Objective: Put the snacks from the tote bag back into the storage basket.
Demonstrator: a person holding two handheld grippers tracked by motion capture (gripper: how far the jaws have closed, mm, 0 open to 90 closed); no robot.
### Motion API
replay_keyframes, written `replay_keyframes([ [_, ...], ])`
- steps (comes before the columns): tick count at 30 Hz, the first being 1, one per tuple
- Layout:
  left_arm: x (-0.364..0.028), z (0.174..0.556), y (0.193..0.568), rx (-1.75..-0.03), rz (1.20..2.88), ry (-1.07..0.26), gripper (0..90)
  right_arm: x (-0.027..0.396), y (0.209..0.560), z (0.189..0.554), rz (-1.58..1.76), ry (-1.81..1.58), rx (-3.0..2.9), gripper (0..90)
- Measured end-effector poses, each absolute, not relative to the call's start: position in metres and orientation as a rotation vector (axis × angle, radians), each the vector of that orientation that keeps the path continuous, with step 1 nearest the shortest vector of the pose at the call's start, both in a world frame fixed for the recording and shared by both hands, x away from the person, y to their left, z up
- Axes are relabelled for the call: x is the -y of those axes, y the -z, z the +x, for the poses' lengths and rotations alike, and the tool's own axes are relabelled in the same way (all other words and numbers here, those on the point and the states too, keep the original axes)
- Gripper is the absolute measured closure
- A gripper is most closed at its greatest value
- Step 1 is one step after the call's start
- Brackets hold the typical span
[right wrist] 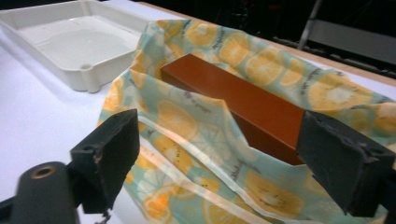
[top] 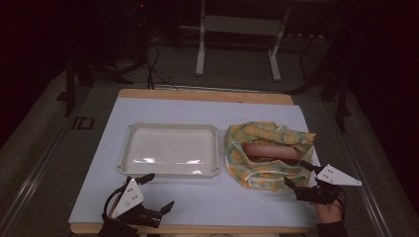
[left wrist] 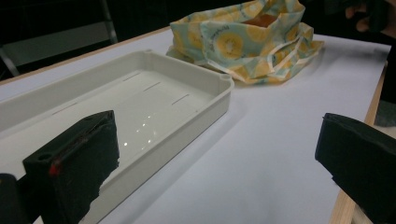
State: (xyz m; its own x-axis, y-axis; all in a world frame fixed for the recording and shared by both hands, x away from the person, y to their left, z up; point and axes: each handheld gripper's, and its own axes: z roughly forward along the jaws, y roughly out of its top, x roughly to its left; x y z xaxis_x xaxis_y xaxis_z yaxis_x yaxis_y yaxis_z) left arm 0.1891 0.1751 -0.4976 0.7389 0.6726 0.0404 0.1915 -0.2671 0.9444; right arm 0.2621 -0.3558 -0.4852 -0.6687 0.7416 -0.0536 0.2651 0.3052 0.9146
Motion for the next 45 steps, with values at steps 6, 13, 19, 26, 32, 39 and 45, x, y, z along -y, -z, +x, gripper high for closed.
replay_keyframes([
  [6,-0.169,0.184,0.497,-0.682,1.838,-0.533,0.0,0.356,0.487,0.264,0.897,-1.335,-2.155,12.8],
  [13,-0.170,0.186,0.498,-0.677,1.853,-0.526,0.0,0.351,0.488,0.265,0.915,-1.302,-2.203,11.0],
  [19,-0.171,0.187,0.499,-0.678,1.850,-0.517,0.0,0.343,0.479,0.264,0.840,-1.369,-2.238,10.9],
  [26,-0.170,0.186,0.498,-0.666,1.853,-0.510,0.0,0.342,0.461,0.266,0.752,-1.448,-2.259,10.9],
  [32,-0.170,0.187,0.498,-0.666,1.857,-0.511,0.0,0.340,0.447,0.268,0.690,-1.449,-2.283,10.8],
  [39,-0.170,0.187,0.499,-0.667,1.859,-0.509,0.0,0.336,0.434,0.273,0.651,-1.454,-2.282,10.8],
  [45,-0.170,0.188,0.499,-0.674,1.860,-0.506,0.0,0.338,0.422,0.279,0.622,-1.458,-2.276,10.8],
])
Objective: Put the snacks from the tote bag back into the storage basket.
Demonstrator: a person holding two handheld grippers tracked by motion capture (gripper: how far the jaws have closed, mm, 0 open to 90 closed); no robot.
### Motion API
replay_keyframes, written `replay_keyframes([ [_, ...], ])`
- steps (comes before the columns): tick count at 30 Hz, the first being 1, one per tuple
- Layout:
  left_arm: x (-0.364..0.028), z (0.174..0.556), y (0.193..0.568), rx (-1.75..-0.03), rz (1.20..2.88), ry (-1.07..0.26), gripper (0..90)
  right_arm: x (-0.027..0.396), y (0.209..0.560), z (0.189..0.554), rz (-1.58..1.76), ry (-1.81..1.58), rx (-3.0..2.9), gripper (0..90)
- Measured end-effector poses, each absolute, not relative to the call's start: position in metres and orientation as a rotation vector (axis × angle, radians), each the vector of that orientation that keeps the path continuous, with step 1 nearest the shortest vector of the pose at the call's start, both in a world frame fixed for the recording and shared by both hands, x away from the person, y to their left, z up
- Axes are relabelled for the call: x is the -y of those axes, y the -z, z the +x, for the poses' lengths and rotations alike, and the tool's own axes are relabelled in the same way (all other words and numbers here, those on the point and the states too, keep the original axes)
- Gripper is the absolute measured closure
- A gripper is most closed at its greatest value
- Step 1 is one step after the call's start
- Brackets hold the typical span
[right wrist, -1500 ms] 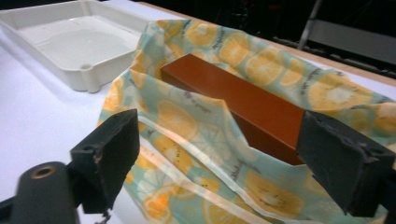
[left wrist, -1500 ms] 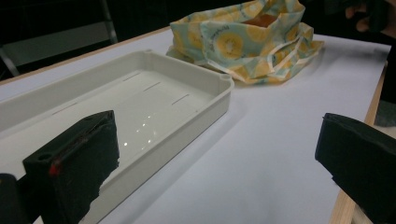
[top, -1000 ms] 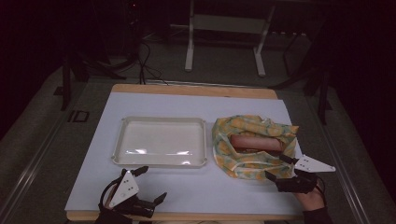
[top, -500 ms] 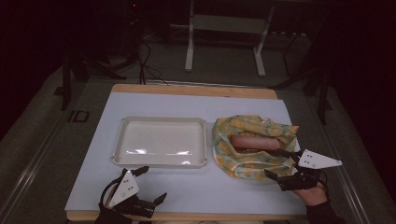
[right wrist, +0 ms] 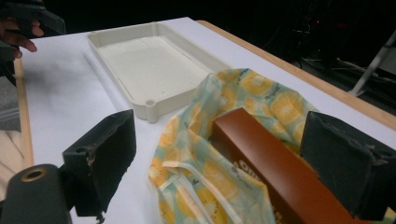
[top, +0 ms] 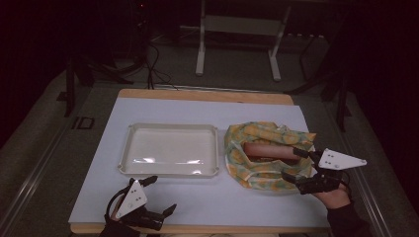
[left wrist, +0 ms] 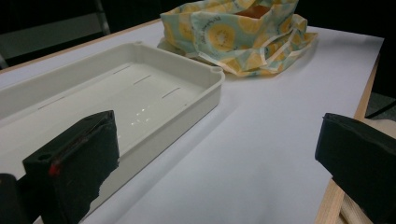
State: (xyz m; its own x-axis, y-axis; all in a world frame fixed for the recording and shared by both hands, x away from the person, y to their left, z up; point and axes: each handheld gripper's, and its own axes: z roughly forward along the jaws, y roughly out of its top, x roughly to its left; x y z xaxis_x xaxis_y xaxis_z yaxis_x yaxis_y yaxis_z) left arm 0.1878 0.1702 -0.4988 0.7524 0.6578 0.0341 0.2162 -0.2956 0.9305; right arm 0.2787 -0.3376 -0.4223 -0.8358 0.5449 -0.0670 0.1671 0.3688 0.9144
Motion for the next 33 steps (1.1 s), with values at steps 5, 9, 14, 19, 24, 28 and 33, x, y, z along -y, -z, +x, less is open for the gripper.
replay_keyframes([
  [5,-0.171,0.189,0.499,-0.677,1.865,-0.500,0.0,0.339,0.415,0.285,0.607,-1.463,-2.286,10.8],
  [9,-0.171,0.189,0.499,-0.677,1.863,-0.499,0.0,0.340,0.408,0.290,0.597,-1.453,-2.288,10.8],
  [14,-0.171,0.188,0.500,-0.674,1.867,-0.494,0.0,0.342,0.398,0.297,0.574,-1.438,-2.281,12.0],
  [19,-0.170,0.188,0.500,-0.670,1.872,-0.490,0.0,0.343,0.390,0.305,0.558,-1.444,-2.275,12.0],
  [24,-0.170,0.188,0.500,-0.667,1.873,-0.491,0.0,0.344,0.378,0.321,0.549,-1.405,-2.289,13.5],
  [28,-0.170,0.187,0.500,-0.663,1.878,-0.489,0.0,0.346,0.374,0.330,0.548,-1.410,-2.309,15.0],
  [33,-0.170,0.187,0.501,-0.662,1.877,-0.484,0.0,0.347,0.372,0.344,0.543,-1.381,-2.349,16.8],
])
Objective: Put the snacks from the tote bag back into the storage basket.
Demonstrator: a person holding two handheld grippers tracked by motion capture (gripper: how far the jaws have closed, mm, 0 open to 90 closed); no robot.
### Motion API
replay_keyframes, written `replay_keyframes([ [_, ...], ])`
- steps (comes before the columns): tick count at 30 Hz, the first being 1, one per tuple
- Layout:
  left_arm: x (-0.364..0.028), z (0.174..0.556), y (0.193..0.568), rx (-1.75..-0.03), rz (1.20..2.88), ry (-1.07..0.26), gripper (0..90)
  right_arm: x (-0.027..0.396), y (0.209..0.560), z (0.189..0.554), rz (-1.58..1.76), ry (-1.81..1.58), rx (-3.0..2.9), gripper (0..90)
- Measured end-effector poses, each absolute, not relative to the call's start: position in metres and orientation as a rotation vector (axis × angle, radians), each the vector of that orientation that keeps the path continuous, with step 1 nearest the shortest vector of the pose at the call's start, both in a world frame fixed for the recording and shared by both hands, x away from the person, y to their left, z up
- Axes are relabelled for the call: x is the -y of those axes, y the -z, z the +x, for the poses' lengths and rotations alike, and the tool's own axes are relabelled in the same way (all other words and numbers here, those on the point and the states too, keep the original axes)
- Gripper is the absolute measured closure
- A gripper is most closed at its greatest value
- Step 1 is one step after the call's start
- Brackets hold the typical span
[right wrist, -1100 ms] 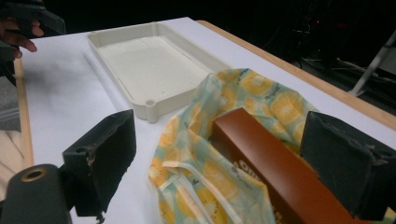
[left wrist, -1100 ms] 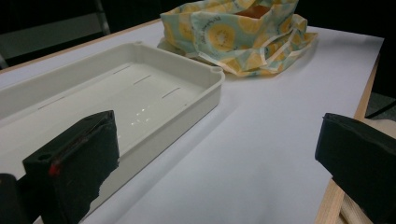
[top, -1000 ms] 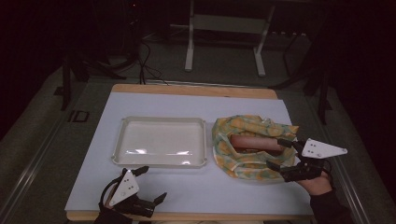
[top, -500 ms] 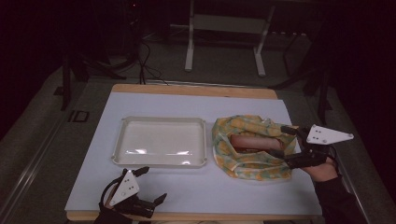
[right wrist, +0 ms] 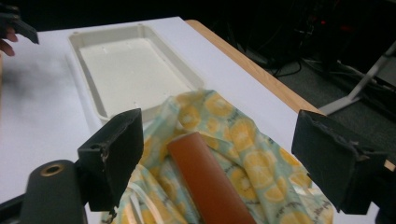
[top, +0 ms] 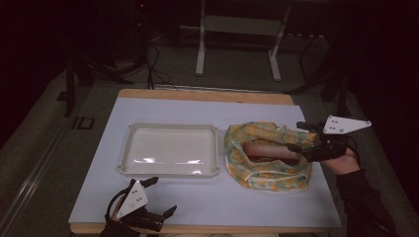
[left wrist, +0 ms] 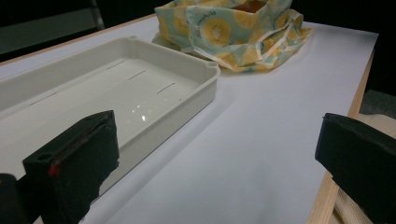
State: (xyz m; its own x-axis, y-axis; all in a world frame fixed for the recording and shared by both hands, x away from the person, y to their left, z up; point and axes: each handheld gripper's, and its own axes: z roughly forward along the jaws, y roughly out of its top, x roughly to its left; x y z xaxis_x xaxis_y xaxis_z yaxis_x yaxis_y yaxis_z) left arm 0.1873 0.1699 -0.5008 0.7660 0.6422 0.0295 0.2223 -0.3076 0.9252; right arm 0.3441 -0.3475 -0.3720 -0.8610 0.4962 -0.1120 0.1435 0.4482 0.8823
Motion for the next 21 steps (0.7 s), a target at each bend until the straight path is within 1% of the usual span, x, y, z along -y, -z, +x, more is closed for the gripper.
replay_keyframes([
  [1,-0.170,0.187,0.501,-0.662,1.878,-0.485,0.0,0.349,0.373,0.350,0.552,-1.373,-2.353,20.3],
  [9,-0.168,0.187,0.502,-0.649,1.900,-0.482,0.0,0.352,0.385,0.369,0.588,-1.334,-2.429,21.5],
  [14,-0.168,0.187,0.503,-0.649,1.904,-0.477,0.0,0.350,0.400,0.378,0.536,-1.222,-2.493,26.6],
  [21,-0.168,0.189,0.504,-0.647,1.913,-0.469,0.0,0.348,0.422,0.388,0.543,-1.097,-2.581,26.7],
])
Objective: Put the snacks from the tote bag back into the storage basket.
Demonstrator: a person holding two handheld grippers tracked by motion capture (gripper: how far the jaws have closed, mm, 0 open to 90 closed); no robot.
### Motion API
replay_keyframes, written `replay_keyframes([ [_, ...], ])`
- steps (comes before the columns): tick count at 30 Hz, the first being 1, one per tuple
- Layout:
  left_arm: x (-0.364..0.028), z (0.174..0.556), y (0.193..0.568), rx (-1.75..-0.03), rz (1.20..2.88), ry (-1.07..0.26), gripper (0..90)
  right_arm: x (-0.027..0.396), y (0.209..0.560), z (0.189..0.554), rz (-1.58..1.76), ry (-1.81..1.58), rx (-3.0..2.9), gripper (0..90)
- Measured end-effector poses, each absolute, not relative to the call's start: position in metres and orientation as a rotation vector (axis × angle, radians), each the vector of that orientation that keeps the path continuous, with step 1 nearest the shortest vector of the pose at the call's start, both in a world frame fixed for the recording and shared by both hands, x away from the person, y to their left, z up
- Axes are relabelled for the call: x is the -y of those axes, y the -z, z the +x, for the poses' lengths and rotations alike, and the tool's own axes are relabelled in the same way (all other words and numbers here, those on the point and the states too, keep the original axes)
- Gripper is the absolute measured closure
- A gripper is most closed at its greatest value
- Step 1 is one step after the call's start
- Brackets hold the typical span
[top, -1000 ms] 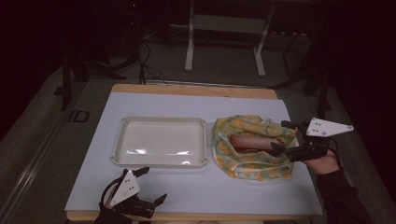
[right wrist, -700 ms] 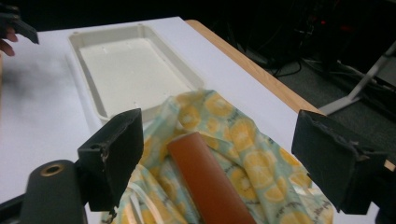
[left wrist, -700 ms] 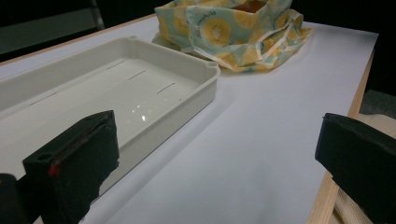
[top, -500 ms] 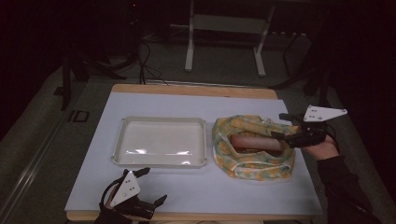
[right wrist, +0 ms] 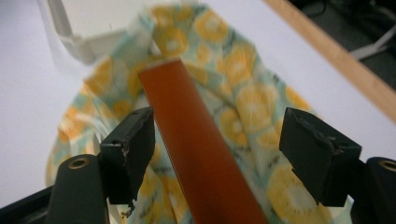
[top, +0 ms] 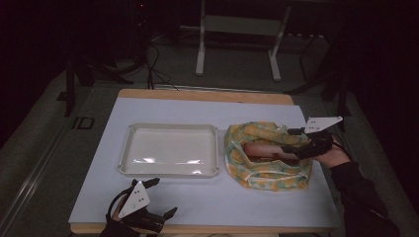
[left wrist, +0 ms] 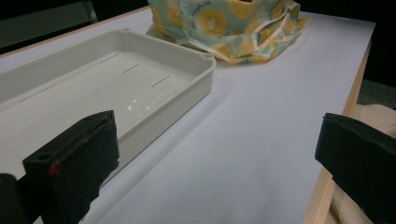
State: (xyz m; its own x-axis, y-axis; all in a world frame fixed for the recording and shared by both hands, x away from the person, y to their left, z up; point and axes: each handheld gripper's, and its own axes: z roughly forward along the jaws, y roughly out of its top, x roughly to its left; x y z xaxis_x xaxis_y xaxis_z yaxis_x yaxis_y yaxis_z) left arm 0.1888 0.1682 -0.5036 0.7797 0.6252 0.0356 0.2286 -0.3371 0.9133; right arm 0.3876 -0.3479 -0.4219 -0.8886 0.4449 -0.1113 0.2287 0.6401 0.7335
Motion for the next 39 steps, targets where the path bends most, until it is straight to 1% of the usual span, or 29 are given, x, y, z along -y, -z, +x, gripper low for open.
replay_keyframes([
  [15,-0.168,0.190,0.505,-0.645,1.914,-0.461,0.0,0.346,0.452,0.406,0.601,-0.881,-2.730,26.6],
  [19,-0.168,0.190,0.505,-0.644,1.916,-0.459,0.0,0.342,0.458,0.409,0.588,-0.818,-2.756,25.2],
  [22,-0.168,0.190,0.505,-0.643,1.917,-0.459,0.0,0.339,0.463,0.410,0.582,-0.750,-2.769,22.4],
  [27,-0.168,0.190,0.505,-0.642,1.917,-0.459,0.0,0.334,0.466,0.410,0.539,-0.673,-2.780,21.1],
  [37,-0.168,0.190,0.506,-0.640,1.923,-0.458,0.0,0.327,0.474,0.411,0.476,-0.547,-2.838,23.5],
  [38,-0.168,0.190,0.506,-0.640,1.923,-0.457,0.0,0.327,0.475,0.411,0.474,-0.535,-2.842,24.8],
  [39,-0.168,0.190,0.506,-0.640,1.923,-0.458,0.0,0.327,0.476,0.412,0.469,-0.527,-2.841,29.1],
])
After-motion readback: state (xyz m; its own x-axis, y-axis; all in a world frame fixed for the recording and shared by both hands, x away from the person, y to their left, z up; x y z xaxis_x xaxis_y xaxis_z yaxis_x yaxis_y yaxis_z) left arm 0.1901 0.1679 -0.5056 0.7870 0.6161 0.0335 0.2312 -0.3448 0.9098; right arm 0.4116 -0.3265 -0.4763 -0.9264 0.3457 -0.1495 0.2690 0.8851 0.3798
